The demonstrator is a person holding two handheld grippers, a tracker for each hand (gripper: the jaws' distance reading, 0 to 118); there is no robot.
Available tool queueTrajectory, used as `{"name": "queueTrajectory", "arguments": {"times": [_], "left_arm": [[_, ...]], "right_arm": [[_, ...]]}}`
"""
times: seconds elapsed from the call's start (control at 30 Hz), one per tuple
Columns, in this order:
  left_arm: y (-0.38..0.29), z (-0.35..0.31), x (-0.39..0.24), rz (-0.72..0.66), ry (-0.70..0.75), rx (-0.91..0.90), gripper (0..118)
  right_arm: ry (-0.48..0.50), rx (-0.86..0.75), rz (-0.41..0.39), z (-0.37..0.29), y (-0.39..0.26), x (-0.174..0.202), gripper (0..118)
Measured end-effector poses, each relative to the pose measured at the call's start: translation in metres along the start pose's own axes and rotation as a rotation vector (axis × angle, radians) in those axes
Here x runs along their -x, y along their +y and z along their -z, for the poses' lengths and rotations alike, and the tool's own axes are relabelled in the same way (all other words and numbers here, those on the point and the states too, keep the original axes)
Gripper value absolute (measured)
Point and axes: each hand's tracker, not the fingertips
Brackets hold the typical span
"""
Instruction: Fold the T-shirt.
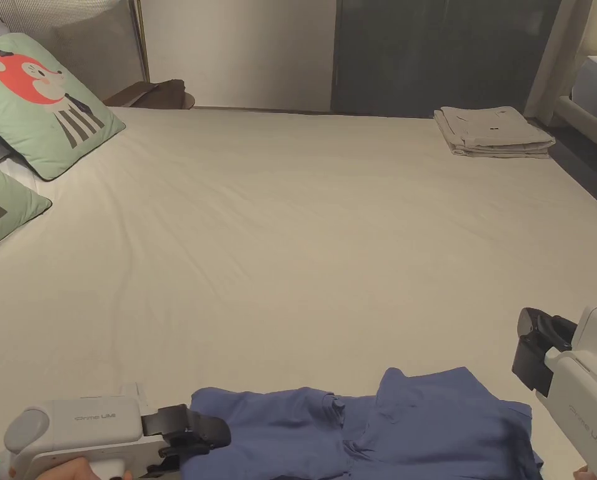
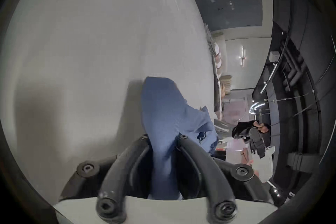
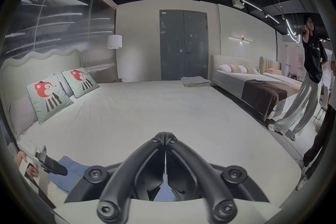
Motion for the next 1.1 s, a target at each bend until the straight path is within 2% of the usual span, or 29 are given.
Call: {"name": "queueTrajectory", "arguments": {"times": [0.27,0.43,0.53,0.63,0.67,0.77,1.1], "left_arm": [[0.020,-0.090,0.023,0.030,0.136,-0.161,8],[0.013,-0.106,-0.010,0.083,0.149,-0.198,8],[0.007,-0.097,-0.042,0.179,0.100,-0.196,8],[0.000,-0.069,-0.082,0.265,0.044,-0.165,7],[0.017,-0.060,-0.074,0.288,0.032,-0.151,7],[0.010,-0.015,-0.103,0.371,0.013,-0.084,7],[-0.050,0.155,-0.158,0.592,0.231,0.085,7]], "right_arm": [[0.024,-0.001,0.003,0.004,0.000,0.009,0],[0.057,0.001,0.004,0.006,0.000,0.017,0],[0.065,-0.003,0.000,0.005,0.001,0.017,0],[0.061,-0.011,0.006,0.002,0.004,0.014,0],[0.057,-0.013,0.008,0.001,0.004,0.012,0],[0.046,-0.016,0.016,-0.003,0.002,0.005,0],[-0.003,-0.022,0.034,-0.017,-0.003,-0.022,0]]}}
